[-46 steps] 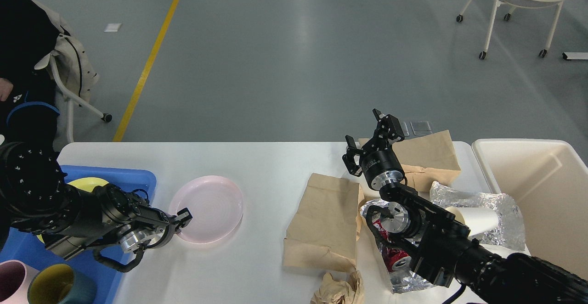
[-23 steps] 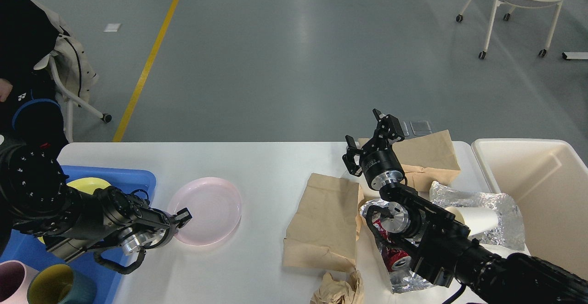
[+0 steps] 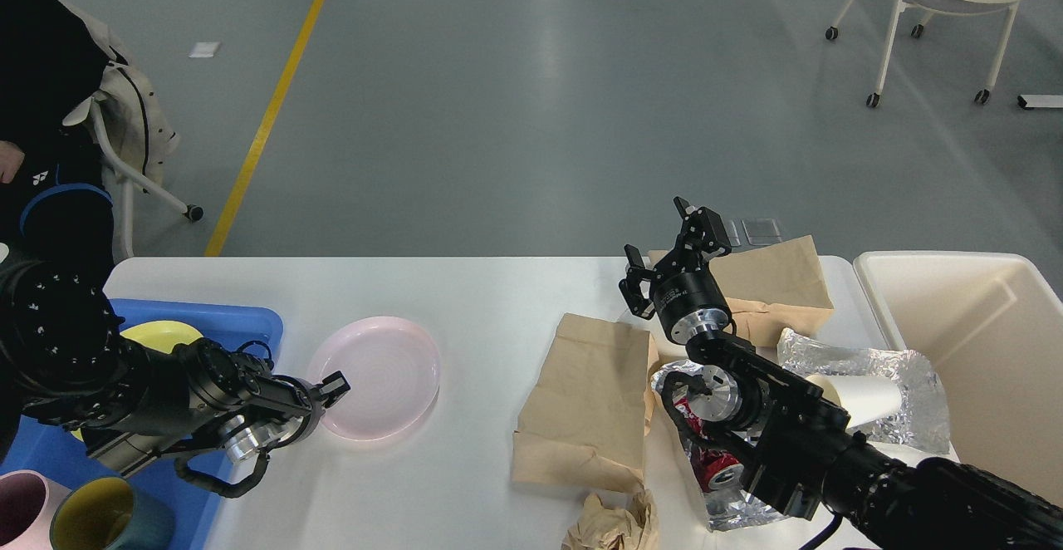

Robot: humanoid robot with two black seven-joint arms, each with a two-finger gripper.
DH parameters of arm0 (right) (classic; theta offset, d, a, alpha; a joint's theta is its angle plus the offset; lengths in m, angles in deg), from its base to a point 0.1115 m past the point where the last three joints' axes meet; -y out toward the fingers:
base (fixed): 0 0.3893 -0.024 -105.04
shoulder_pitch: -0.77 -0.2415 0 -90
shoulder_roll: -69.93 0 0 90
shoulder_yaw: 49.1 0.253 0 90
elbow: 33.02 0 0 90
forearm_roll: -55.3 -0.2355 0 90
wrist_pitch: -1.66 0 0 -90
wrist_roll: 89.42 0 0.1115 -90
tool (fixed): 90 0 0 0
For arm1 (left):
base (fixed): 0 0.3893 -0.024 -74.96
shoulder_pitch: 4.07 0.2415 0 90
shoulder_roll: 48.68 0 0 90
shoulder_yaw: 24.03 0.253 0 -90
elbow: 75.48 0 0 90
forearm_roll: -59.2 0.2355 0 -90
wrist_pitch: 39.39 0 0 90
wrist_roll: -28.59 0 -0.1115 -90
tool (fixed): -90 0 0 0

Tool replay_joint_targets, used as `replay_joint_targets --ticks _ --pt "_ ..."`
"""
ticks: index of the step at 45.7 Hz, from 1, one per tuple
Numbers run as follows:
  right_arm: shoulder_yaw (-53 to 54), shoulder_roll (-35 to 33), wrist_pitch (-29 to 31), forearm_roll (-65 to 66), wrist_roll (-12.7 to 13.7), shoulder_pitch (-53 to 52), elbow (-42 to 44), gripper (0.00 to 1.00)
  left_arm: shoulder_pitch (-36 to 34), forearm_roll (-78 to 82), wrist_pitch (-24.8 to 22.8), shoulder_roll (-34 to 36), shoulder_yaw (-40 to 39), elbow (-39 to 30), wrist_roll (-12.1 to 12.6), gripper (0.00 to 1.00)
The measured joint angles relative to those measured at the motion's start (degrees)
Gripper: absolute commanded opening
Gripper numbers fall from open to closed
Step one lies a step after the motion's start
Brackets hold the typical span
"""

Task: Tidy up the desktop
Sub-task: 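Grip the rim of the pink plate with the left gripper, then lift the pink plate and carry it over the blue tray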

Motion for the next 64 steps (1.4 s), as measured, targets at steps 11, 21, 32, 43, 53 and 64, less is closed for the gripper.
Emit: replay_joint_targets --ticks 11,21,32,43,53,64 --pt "0.0 0.0 0.0 0.0 0.0 0.0 0.0 1.00 -4.7 0.1 -1.1 1.0 -1.1 -6.3 -0.3 0.00" --pt "0.0 0.0 0.0 0.0 0.0 0.0 0.0 1.00 -13.0 0.2 -4.4 4.1 0.5 -14.2 0.0 0.00" --pt "0.0 0.0 0.0 0.0 0.0 0.0 0.0 1.00 -22.7 0.3 -12.5 8.1 4.9 -21.0 -0.5 0.00" --pt "0.0 0.0 0.0 0.0 0.0 0.0 0.0 1.00 -41.1 0.4 -27.1 16.2 14.4 -27.1 -0.6 0.00" --pt "0.0 0.0 0.0 0.0 0.0 0.0 0.0 1.00 -65.8 1.5 -48.4 21.7 25.6 -27.0 -0.1 0.00" --pt "0.0 -0.1 0.0 0.0 0.0 0.0 0.0 1.00 -73.6 2.4 -56.0 22.3 29.5 -27.1 -0.6 0.00"
